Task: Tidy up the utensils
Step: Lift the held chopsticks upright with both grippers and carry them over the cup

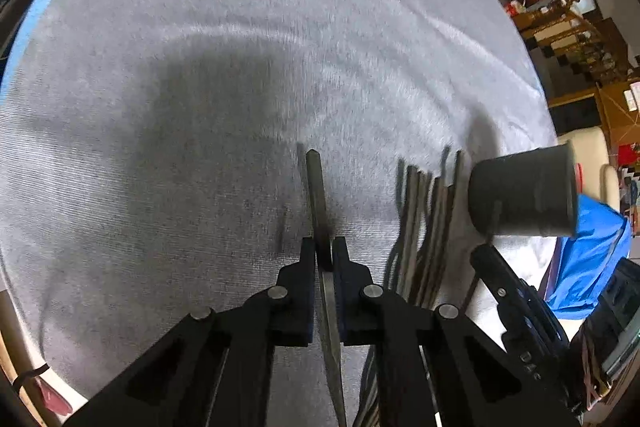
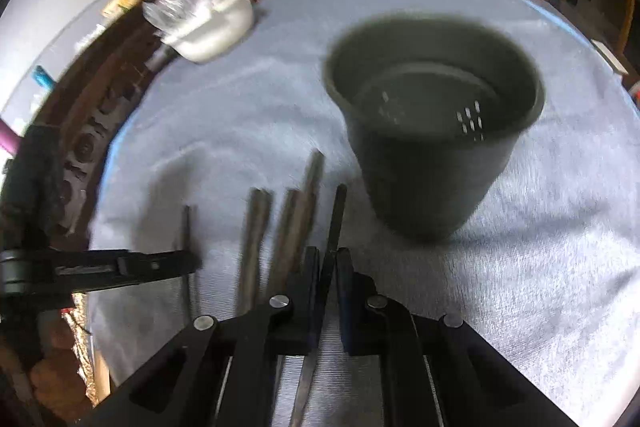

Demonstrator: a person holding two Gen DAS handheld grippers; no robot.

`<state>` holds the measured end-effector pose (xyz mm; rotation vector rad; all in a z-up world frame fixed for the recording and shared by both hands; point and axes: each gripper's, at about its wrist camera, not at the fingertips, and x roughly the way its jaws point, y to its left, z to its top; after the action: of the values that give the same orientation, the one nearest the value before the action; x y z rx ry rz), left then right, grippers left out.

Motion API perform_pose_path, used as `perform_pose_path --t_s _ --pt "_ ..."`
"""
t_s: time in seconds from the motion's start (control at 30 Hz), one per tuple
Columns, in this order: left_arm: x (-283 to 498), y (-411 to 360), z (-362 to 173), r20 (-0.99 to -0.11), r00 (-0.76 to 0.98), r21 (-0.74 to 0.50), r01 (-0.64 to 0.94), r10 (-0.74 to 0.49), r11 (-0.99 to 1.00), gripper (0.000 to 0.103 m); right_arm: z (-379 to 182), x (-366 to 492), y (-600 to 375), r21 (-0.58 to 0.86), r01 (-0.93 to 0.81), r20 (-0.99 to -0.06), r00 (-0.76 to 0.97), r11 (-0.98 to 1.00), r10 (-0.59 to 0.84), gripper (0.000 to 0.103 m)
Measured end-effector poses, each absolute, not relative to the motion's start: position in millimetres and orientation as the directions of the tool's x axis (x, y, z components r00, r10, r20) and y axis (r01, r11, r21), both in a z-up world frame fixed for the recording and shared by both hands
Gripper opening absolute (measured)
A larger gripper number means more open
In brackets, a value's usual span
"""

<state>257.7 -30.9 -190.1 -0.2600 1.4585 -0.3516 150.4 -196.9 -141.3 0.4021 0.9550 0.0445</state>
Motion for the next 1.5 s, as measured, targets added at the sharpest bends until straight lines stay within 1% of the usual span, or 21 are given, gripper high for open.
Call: perform_pose_path --t_s 0.17,0.3,0.5,0.6,0.7,0.77,0.8,0.87,0.93,1.03,1.1,1.23,1.5 --pt "247 -24 -143 -0.895 0.190 -0.386 0.128 -0.404 0.914 0.007 -108 133 -203 0.411 0.071 -0.680 0.688 0.909 0.254 0.007" --pt "230 -23 -93 -0.857 0.305 -0.367 0.205 -0.415 0.907 0.006 -77 115 -205 0.415 0.018 -0.584 0.772 0.910 0.251 0.007" --pt "204 -31 -32 -0.791 0.435 -0.323 0.302 -0.431 0.897 0.005 -35 89 -215 0.406 -0.002 -0.446 0.872 0.914 0.200 0.007" --pt "197 -41 -9 -0.754 0.487 -0.296 0.345 -0.440 0.891 0.005 -17 81 -225 0.425 0.007 -0.372 0.913 0.905 0.168 0.007" --pt "199 -39 5 -0.741 0.505 -0.289 0.355 -0.443 0.889 0.005 -2 85 -232 0.431 0.019 -0.328 0.935 0.902 0.137 0.007" --pt "207 -35 0 -0.750 0.498 -0.300 0.331 -0.436 0.895 0.005 5 84 -238 0.450 0.019 -0.310 0.941 0.893 0.136 0.007" --pt "215 -29 -8 -0.771 0.486 -0.300 0.294 -0.412 0.908 0.005 7 84 -240 0.458 0.017 -0.302 0.943 0.889 0.138 0.007" --pt "228 -19 -26 -0.810 0.443 -0.300 0.250 -0.385 0.921 0.012 9 79 -243 0.467 0.010 -0.291 0.946 0.884 0.142 0.007" --pt "249 -2 -60 -0.859 0.372 -0.315 0.159 -0.352 0.936 0.029 9 72 -248 0.474 0.010 -0.283 0.948 0.880 0.142 0.007" --pt "275 14 -102 -0.907 0.294 -0.299 0.053 -0.301 0.953 0.030 7 56 -260 0.493 0.008 -0.275 0.950 0.870 0.147 0.007" --pt "287 19 -123 -0.927 0.255 -0.282 0.010 -0.275 0.959 0.030 7 55 -260 0.502 0.002 -0.274 0.949 0.865 0.157 0.007" --pt "303 24 -157 -0.946 0.182 -0.283 -0.068 -0.267 0.957 0.030 8 50 -258 0.495 -0.004 -0.277 0.947 0.869 0.162 0.007" --pt "320 5 -178 -0.952 0.129 -0.288 -0.078 -0.277 0.954 0.030 -1 47 -263 0.505 0.009 -0.296 0.941 0.863 0.163 0.007"
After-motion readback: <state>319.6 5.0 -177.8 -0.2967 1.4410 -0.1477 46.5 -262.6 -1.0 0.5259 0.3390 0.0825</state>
